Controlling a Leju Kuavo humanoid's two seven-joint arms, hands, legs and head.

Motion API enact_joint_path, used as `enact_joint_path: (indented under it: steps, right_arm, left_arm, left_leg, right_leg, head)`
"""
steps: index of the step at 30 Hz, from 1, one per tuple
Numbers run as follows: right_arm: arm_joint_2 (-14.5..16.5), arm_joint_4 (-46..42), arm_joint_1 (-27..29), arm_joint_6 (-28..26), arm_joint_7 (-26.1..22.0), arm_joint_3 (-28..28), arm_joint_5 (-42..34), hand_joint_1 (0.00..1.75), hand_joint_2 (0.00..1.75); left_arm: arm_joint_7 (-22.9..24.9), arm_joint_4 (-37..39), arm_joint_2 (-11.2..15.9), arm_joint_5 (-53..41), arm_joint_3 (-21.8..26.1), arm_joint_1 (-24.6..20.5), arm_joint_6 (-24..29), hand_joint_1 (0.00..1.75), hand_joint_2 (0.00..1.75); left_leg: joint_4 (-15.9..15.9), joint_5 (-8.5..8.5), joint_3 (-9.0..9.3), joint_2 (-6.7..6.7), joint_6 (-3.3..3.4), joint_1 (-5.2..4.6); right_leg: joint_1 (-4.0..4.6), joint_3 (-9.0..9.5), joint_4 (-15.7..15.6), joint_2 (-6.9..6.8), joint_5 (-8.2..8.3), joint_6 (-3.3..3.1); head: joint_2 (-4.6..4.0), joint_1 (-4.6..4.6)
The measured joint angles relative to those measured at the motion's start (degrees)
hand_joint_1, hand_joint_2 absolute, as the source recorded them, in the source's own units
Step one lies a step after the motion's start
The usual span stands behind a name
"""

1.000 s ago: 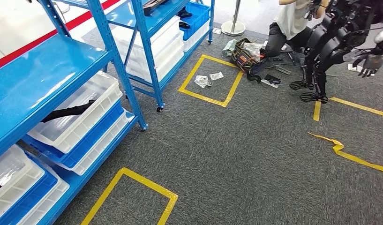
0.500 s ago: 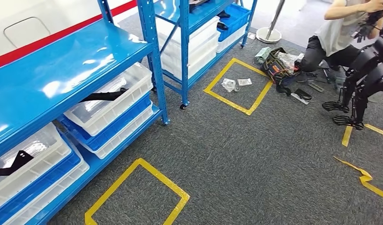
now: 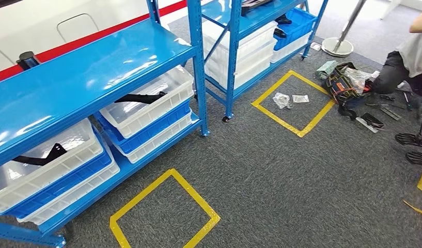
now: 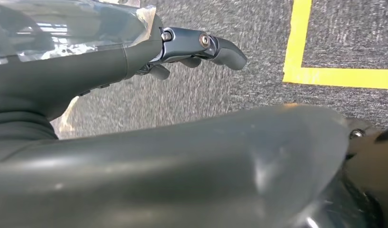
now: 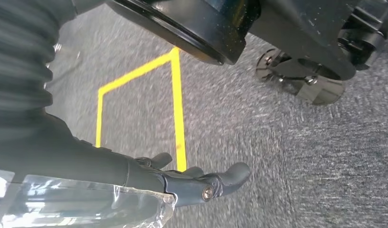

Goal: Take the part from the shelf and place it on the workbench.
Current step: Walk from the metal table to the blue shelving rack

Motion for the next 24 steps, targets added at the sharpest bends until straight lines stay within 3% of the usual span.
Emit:
enact_joint_path:
  steps: [1, 2, 3, 4, 6, 8, 10, 11, 13, 15, 17, 18, 20, 21, 22, 24]
  right_arm:
    - [0.0, 0.0, 0.0, 0.1, 0.2, 0.2, 0.1, 0.00, 1.75]
    - [-0.1, 0.0, -0.1, 0.3, 0.3, 0.4, 0.3, 0.00, 1.75]
    - [-0.1, 0.0, -0.1, 0.5, 0.4, 0.5, 0.4, 0.00, 1.75]
    - [-0.1, 0.0, -0.2, 0.6, 0.5, 0.6, 0.5, 0.00, 1.75]
    - [-0.1, 0.0, -0.4, 0.9, 0.7, 0.9, 0.6, 0.00, 1.75]
    - [-0.2, 0.0, -0.5, 1.2, 0.8, 1.3, 0.7, 0.00, 1.75]
    - [-0.2, 0.0, -0.8, 1.3, 1.0, 1.6, 0.7, 0.00, 1.75]
    - [-0.3, 0.0, -0.9, 1.4, 1.0, 1.7, 0.7, 0.00, 1.75]
    - [-0.4, 0.0, -1.0, 1.4, 1.1, 1.8, 0.5, 0.00, 1.75]
    - [-0.5, 0.0, -1.1, 1.4, 1.1, 1.8, 0.1, 0.00, 1.75]
    - [-0.6, 0.0, -1.6, 1.4, 1.0, 1.7, -0.3, 0.00, 1.75]
    - [-0.6, 0.0, -1.7, 1.4, 1.0, 1.7, -0.4, 0.00, 1.75]
    - [-0.7, 0.0, -1.6, 1.3, 1.0, 1.6, -0.6, 0.00, 1.75]
    - [-0.8, 0.0, -1.4, 1.3, 1.0, 1.6, -0.7, 0.00, 1.75]
    - [-0.8, 0.0, -1.3, 1.2, 0.9, 1.6, -0.8, 0.00, 1.75]
    - [-0.8, 0.0, -1.1, 1.2, 0.8, 1.6, -1.0, 0.00, 1.75]
  left_arm:
    - [0.1, 0.0, 0.0, 0.1, 0.1, 0.0, 0.0, 0.00, 0.00]
    - [0.2, 0.0, -0.1, 0.3, 0.1, 0.0, 0.1, 0.00, 0.00]
    - [0.3, 0.0, -0.1, 0.4, 0.3, 0.0, 0.2, 0.00, 0.00]
    - [0.4, 0.0, -0.2, 0.4, 0.4, 0.1, 0.3, 0.00, 0.00]
    - [0.6, 0.0, -0.2, 0.5, 0.6, 0.0, 0.4, 0.00, 0.00]
    - [0.6, 0.0, -0.3, 0.5, 0.8, -0.4, 0.7, 0.00, 0.00]
    - [0.6, 0.0, -0.3, 0.5, 1.0, -0.6, 0.9, 0.00, 0.00]
    - [0.6, 0.0, -0.3, 0.5, 1.1, -0.5, 0.8, 0.00, 0.00]
    - [0.6, 0.0, -0.4, 0.4, 1.1, -0.6, 0.8, 0.00, 0.00]
    - [0.4, 0.0, -0.5, 0.2, 1.1, -0.8, 0.6, 0.00, 0.00]
    - [0.3, 0.0, -0.6, -0.1, 1.1, -0.8, 0.5, 0.00, 0.00]
    - [0.2, 0.0, -0.7, -0.2, 1.1, -0.8, 0.4, 0.00, 0.00]
    - [0.1, 0.0, -0.7, -0.4, 1.1, -0.7, 0.3, 0.00, 0.00]
    - [0.0, 0.0, -0.8, -0.6, 1.1, -0.8, 0.3, 0.00, 0.00]
    - [0.0, 0.0, -0.8, -0.6, 1.1, -0.8, 0.3, 0.00, 0.00]
    - [0.0, 0.0, -0.8, -0.7, 1.0, -0.7, 0.3, 0.00, 0.00]
  left_leg:
    - [3.5, -1.28, -1.64, 0.44, -0.14, 0.12]
    - [5.4, -1.53, -2.50, 0.64, -0.24, 0.22]
    - [5.1, -0.73, -2.28, 0.82, -0.28, 0.29]
    - [2.6, 0.93, -0.89, 1.23, -0.24, 0.34]
    - [-5.0, 4.00, 3.32, 3.59, 0.13, 0.09]
    - [-9.2, 4.69, 5.48, 5.27, 0.77, -0.42]
    - [-9.6, 4.53, 5.40, 4.38, 1.48, -0.78]
    - [-9.9, 4.68, 5.48, 3.72, 1.85, -0.73]
    - [-10.6, 5.13, 5.68, 2.43, 2.72, -0.34]
    - [-10.8, 5.36, 5.63, 1.17, 3.16, -0.08]
    - [-10.8, 5.40, 5.57, -0.33, 3.20, -0.04]
    - [-10.8, 5.41, 5.63, -1.16, 3.18, 0.03]
    - [-10.7, 5.46, 5.81, -2.88, 2.93, 0.24]
    - [-10.6, 5.49, 5.75, -3.71, 2.59, 0.23]
    - [-10.4, 5.52, 5.54, -4.47, 2.20, 0.20]
    - [-10.2, 5.72, 5.07, -5.56, 1.33, 0.11]
  right_leg:
    - [0.14, -0.01, 0.0, -0.85, -0.09, -0.12]
    - [0.22, 0.00, 0.0, -1.67, -0.19, -0.23]
    - [0.24, 0.07, 0.0, -2.43, -0.34, -0.35]
    - [0.25, 0.21, 0.0, -3.11, -0.53, -0.40]
    - [0.50, 0.70, 0.0, -4.22, -1.05, -0.16]
    - [0.98, 1.07, 0.0, -5.23, -1.50, 0.40]
    - [1.30, 1.51, -0.3, -6.43, -1.71, 0.91]
    - [1.23, 1.69, -0.2, -6.33, -1.95, 1.14]
    - [1.15, 0.68, 2.5, -3.91, -3.63, 1.20]
    - [0.99, -3.13, 9.8, -0.81, -6.76, 0.81]
    - [0.83, -6.65, 16.4, -0.05, -8.46, 1.07]
    - [0.68, -7.07, 16.7, -0.01, -7.89, 1.61]
    - [0.19, -4.91, 10.9, 0.54, -4.37, 3.08]
    - [-0.15, -3.47, 6.8, 1.67, -2.49, 3.70]
    - [-0.40, -2.47, 3.7, 2.64, -1.10, 3.75]
    - [-0.45, -1.99, 1.1, 3.74, 0.00, 2.92]
  head:
    - [0.00, -0.02]
    - [0.00, -0.04]
    - [0.00, -0.04]
    - [0.00, -0.05]
    - [0.00, -0.09]
    - [0.00, 0.00]
    - [0.00, 0.06]
    - [0.00, 0.05]
    - [0.00, 0.18]
    - [0.00, 0.45]
    - [0.00, 0.60]
    - [0.00, 0.60]
    - [0.00, 0.61]
    - [0.00, 0.70]
    - [0.00, 0.73]
    - [0.00, 0.65]
